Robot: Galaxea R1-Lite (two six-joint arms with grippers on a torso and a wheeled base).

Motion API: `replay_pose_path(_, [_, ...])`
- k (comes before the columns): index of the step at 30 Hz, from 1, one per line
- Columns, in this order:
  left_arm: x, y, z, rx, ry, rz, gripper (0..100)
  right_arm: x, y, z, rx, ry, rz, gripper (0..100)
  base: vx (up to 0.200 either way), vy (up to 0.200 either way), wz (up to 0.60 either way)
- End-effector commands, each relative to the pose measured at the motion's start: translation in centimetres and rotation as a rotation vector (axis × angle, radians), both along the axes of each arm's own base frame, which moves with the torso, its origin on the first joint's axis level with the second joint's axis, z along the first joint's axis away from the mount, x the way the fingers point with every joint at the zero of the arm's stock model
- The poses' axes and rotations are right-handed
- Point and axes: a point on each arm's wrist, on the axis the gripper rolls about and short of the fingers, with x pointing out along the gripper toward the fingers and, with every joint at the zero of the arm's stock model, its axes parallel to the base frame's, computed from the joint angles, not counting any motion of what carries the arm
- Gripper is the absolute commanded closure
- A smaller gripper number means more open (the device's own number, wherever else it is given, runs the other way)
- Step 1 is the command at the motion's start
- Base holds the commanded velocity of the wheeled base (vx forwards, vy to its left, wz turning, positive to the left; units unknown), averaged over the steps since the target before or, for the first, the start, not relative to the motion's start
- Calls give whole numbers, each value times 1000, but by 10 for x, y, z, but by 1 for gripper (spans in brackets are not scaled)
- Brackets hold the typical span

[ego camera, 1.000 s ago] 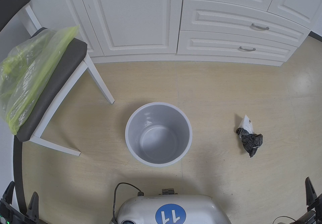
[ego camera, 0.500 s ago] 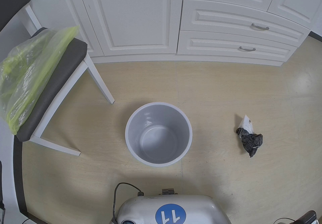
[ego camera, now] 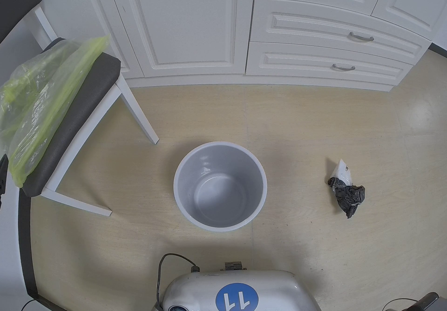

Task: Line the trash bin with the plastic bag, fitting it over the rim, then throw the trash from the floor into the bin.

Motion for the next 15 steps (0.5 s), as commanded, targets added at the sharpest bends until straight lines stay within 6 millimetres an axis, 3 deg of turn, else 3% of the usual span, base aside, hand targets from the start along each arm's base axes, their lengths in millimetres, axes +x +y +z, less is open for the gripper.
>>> replay_pose_path(1, [22,28,-21,-8,146,-13,0,43,3,0,36,92,35,0,0,0,0])
replay_pose_path(15, [28,36,-37,-31,246,-77,0,51,10,-13,11,143,74,0,0,0,0])
